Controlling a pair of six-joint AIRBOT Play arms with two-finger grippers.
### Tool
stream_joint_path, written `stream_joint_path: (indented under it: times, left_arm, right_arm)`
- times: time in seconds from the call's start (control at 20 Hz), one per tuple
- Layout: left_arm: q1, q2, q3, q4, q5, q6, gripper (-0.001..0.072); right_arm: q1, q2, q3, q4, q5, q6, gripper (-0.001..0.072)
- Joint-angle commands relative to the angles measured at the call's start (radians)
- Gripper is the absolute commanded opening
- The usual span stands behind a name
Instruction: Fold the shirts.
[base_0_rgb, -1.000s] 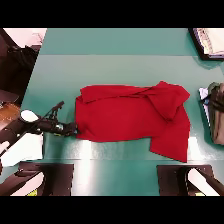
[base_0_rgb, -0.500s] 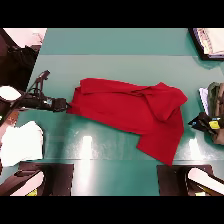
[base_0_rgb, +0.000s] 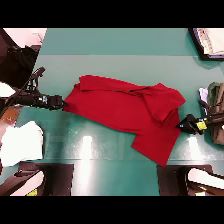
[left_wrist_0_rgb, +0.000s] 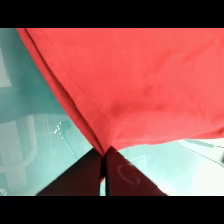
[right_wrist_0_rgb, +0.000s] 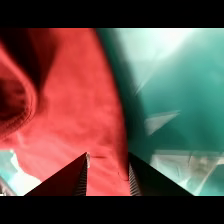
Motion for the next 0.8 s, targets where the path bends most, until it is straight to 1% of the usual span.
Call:
stream_joint_path:
  times: [0.0, 0.05, 0.1, 0.15, 0.2, 0.3, 0.4, 0.55, 0.6, 0.75]
  left_arm:
    - [0.001, 0.001, 0.002, 0.002, -0.018, -0.001, 0.0028]
    - [0.001, 0.001, 0.002, 0.002, -0.021, -0.001, 0.0028]
    - [0.001, 0.001, 0.002, 0.000, -0.025, -0.001, 0.0028]
    - [0.001, 0.001, 0.002, 0.000, -0.029, -0.001, 0.0028]
    - [0.001, 0.001, 0.003, -0.003, -0.031, -0.002, 0.0028]
    - [0.001, 0.001, 0.034, -0.010, -0.040, -0.037, 0.0028]
    - [0.001, 0.001, 0.148, -0.018, -0.070, -0.053, 0.0028]
    - [0.001, 0.001, 0.452, -0.058, -0.137, -0.054, 0.0028]
    - [0.001, 0.001, 0.568, -0.069, -0.155, -0.055, 0.0028]
    - [0.001, 0.001, 0.947, -0.078, -0.181, -0.054, 0.0028]
  right_arm:
    - [0.024, -0.007, -0.054, -0.030, 0.006, 0.010, 0.0317]
    - [0.016, 0.000, -0.076, -0.028, -0.002, 0.003, 0.0301]
    - [0.011, 0.024, -0.099, -0.026, -0.013, -0.019, 0.0207]
    - [0.011, 0.060, -0.113, -0.026, -0.031, -0.031, 0.0073]
    - [0.011, 0.109, -0.119, -0.025, -0.045, -0.033, 0.0020]
    - [0.011, 0.222, -0.090, -0.001, -0.047, -0.033, 0.0019]
    - [0.011, 0.335, 0.006, 0.095, -0.045, -0.027, 0.0019]
    - [0.011, 0.475, 0.248, 0.294, -0.111, 0.001, 0.0019]
    - [0.011, 0.510, 0.338, 0.335, -0.149, 0.001, 0.0019]
    - [0.011, 0.592, 0.637, 0.333, -0.258, 0.001, 0.0019]
